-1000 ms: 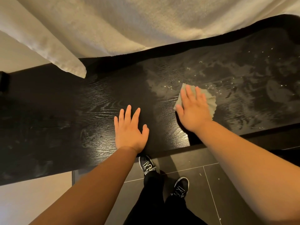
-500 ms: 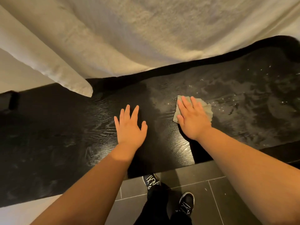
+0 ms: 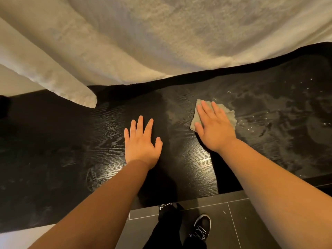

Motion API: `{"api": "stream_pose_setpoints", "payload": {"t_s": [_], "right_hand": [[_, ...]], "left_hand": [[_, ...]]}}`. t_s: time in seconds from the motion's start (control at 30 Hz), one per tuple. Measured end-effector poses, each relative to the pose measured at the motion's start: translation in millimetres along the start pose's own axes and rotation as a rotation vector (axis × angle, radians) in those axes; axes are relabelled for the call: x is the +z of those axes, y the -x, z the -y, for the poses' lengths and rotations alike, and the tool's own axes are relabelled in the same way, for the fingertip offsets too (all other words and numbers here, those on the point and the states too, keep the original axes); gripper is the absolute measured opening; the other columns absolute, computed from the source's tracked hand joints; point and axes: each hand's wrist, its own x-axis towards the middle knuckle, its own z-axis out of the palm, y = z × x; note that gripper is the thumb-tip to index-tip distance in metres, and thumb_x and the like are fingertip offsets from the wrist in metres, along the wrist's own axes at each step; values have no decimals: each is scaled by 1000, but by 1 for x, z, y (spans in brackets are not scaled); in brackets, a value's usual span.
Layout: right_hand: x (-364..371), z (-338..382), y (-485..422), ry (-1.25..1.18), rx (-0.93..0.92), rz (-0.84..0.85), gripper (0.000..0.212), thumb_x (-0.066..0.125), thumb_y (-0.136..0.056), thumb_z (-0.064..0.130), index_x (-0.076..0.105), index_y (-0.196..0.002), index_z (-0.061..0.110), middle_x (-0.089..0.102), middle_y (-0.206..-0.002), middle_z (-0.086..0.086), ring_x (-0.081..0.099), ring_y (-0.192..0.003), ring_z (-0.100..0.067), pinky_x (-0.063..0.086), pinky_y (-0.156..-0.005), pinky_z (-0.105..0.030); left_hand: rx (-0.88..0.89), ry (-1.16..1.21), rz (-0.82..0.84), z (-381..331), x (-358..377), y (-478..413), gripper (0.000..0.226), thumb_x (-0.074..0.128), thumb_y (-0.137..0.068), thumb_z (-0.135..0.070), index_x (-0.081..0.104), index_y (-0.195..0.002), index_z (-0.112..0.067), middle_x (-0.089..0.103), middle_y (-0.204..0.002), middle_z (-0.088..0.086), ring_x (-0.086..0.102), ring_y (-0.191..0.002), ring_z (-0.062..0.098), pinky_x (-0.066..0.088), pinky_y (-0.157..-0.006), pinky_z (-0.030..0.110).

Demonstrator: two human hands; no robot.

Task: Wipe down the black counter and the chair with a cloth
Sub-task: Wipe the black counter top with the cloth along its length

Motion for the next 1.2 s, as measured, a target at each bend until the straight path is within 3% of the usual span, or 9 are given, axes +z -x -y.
{"api": "stream_pose_setpoints", "payload": {"t_s": [0.13, 0.33, 0.47, 0.6, 0.8, 0.93, 1.07, 1.13, 1.2], "right_hand": [[1, 50, 8, -72, 92, -8, 69, 24, -107, 42, 1, -167, 14, 2, -175, -6, -3, -159, -37, -3, -128, -49], [14, 63, 10, 25, -408, 89, 69, 24, -104, 49, 18, -166, 19, 15, -173, -2, 7, -160, -30, 11, -130, -49], [2, 7, -15, 32, -167, -6, 70, 23, -103, 48, 29, -164, 14, 27, -170, -8, 17, -158, -38, 18, -127, -53], [-7, 27, -20, -8, 73, -27, 69, 23, -105, 43, 12, -167, 15, 11, -174, -7, 6, -158, -40, 8, -128, -52], [4, 68, -16, 2, -447, 126, 71, 19, -102, 50, 19, -166, 20, 12, -174, 0, 4, -160, -30, 2, -129, -46], [-5, 12, -40, 2, -178, 2, 72, 19, -102, 51, 21, -165, 17, 18, -173, -4, 10, -159, -34, 13, -129, -52], [-18, 14, -50, -27, 131, 21, 70, 20, -105, 44, 5, -167, 16, 3, -175, -6, -1, -159, -38, 3, -128, -52], [-17, 43, -42, -5, 39, 54, 74, 10, -100, 47, 4, -167, 16, 2, -175, -7, -4, -158, -42, -1, -127, -53], [-8, 68, -31, 27, -199, 104, 79, 4, -95, 50, 11, -167, 17, 6, -175, -6, -2, -159, -40, -1, -127, -52]], "left_hand": [[-13, 5, 16, -2, -4, 0, 73, 38, -99, -56, 21, -166, -35, 6, -177, 2, -1, -163, 28, 2, -131, 54], [-19, -21, 25, -2, -3, -2, 73, 39, -99, -56, 19, -166, -35, 5, -177, 2, -1, -163, 28, 4, -131, 55], [-13, -5, 6, 0, -1, -2, 72, 40, -99, -56, 22, -166, -35, 9, -177, 2, 2, -163, 29, 5, -131, 55], [-15, -15, 12, 0, 0, -3, 73, 38, -98, -58, 20, -166, -36, 8, -177, 1, 1, -163, 28, 4, -131, 55], [-15, -44, 16, -1, -1, -2, 75, 39, -99, -58, 18, -167, -35, 7, -177, 3, 1, -163, 29, 5, -131, 55], [-12, -61, 8, -1, -1, -2, 74, 37, -99, -59, 20, -166, -35, 9, -177, 3, 5, -162, 31, 7, -131, 55], [-8, -51, 3, 1, 1, -2, 74, 36, -98, -58, 21, -166, -34, 11, -176, 4, 6, -162, 31, 8, -131, 56], [-7, -44, -2, 0, 1, -2, 75, 36, -97, -58, 22, -166, -34, 12, -176, 4, 6, -162, 32, 8, -130, 57], [-7, -47, -4, 0, 1, -2, 75, 38, -96, -58, 22, -165, -33, 11, -176, 4, 6, -162, 32, 8, -130, 57]]}}
